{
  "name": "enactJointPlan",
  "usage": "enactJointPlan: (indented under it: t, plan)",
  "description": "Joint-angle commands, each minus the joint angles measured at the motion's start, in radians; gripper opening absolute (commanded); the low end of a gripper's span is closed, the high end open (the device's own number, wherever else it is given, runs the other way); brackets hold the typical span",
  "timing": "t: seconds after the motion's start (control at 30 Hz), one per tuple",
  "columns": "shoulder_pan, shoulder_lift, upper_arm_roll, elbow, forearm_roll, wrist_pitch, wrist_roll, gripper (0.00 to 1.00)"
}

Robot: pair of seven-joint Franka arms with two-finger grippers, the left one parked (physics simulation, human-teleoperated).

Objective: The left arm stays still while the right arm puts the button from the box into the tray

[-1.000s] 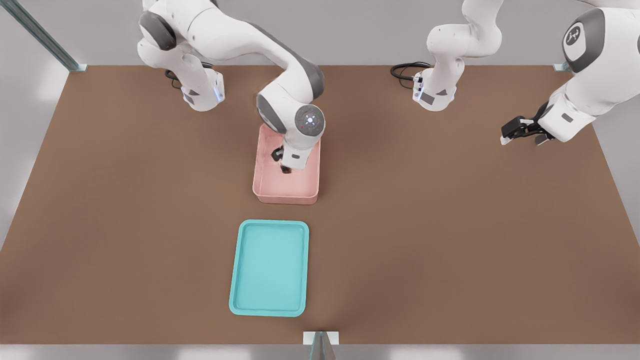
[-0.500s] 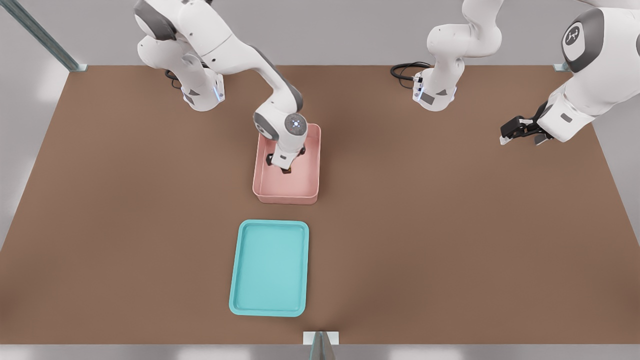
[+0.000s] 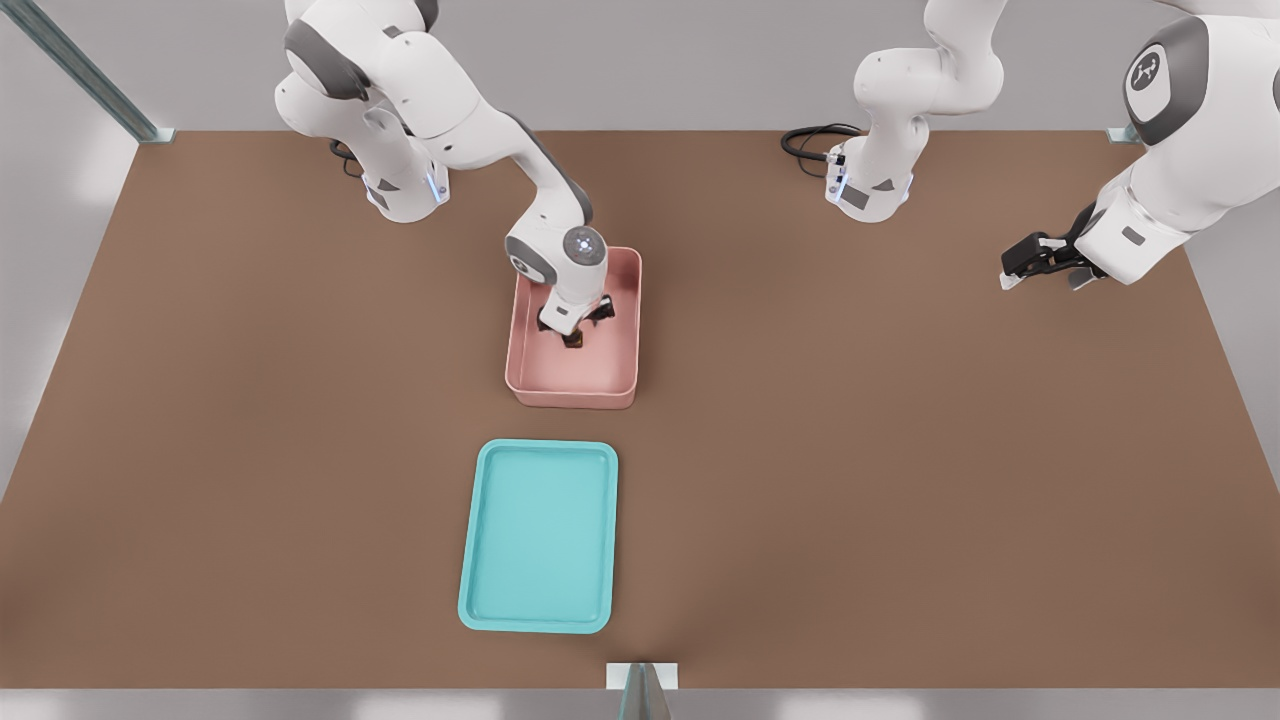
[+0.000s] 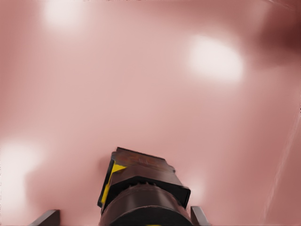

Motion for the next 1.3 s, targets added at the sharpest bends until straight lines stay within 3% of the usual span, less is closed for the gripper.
enactJointPlan:
  t: [0.0,0.53,0.57,0.6,0.63,0.83,0.93,1.0,1.17,1.27]
  plan:
    - [-0.001,-0.008,0.0,0.002,-0.001,0.011,0.243,1.0]
    - [-0.031,-0.029,0.005,0.055,-0.016,0.007,0.243,1.0]
    - [-0.033,-0.029,0.009,0.055,-0.016,0.007,0.241,0.98]
    - [-0.034,-0.029,0.009,0.055,-0.016,-0.001,0.23,0.75]
    - [-0.042,-0.032,0.009,0.055,-0.016,-0.013,0.229,0.62]
    - [-0.08,-0.031,0.011,0.06,-0.018,-0.012,0.2,0.43]
    - [-0.097,-0.084,0.029,0.092,-0.013,-0.062,0.198,0.43]
    - [-0.292,-0.09,0.181,0.193,-0.012,-0.148,0.111,0.43]
    - [-0.504,0.038,0.183,0.623,0.048,-0.375,-0.285,0.43]
    - [-0.562,0.14,0.181,0.741,0.08,-0.372,-0.398,0.43]
